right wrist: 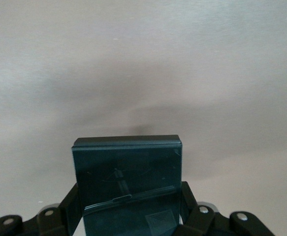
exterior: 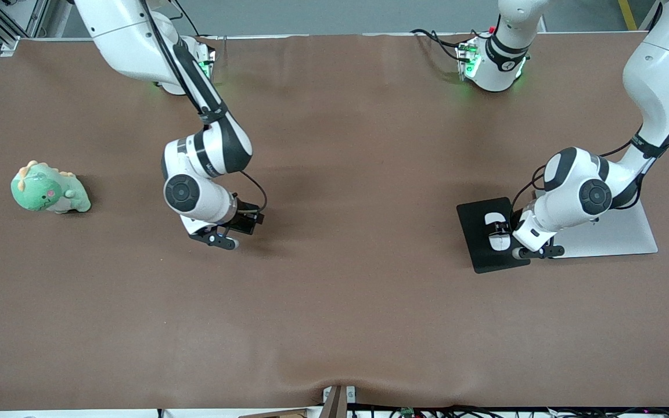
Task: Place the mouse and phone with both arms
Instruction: 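Open the left gripper while the right gripper carries the phone toward the plush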
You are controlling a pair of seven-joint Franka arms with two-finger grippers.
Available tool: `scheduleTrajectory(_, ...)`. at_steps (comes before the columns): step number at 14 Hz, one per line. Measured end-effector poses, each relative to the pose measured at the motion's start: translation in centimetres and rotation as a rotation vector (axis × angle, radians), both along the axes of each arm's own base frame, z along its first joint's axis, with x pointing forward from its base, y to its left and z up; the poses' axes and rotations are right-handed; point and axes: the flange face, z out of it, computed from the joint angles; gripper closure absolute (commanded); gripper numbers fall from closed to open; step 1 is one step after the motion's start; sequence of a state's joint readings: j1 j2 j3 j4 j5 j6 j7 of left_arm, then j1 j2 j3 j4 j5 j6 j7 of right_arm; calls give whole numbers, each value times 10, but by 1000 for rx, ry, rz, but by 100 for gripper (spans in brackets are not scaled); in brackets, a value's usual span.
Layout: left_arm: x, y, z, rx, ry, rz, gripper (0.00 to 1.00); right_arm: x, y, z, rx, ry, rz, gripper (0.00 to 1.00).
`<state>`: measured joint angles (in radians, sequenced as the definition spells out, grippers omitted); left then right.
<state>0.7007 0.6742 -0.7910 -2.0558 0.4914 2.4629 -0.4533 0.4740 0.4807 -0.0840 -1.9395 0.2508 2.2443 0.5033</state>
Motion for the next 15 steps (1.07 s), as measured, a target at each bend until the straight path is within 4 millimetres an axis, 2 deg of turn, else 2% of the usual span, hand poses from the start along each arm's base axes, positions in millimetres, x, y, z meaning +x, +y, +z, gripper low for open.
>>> scheduleTrajectory(3, 10, -14, 29, 16, -24, -25, 0, -4, -40, 1, 7, 8, 38, 100)
scheduleTrajectory(6, 19, -22, 70, 83, 0, -46, 0, -9, -78, 8, 16, 7, 76, 100)
scheduleTrajectory(8, 27, -23, 103, 135, 22, -53, 0, -13, -101, 13, 22, 2, 106, 100)
scheduleTrajectory(13, 45, -25, 195, 216, 89, -49, 0, -23, -174, 13, 33, 2, 178, 100)
scheduleTrajectory(15, 51, -25, 227, 207, 93, -32, 0, -28, -193, 9, 32, 0, 192, 100)
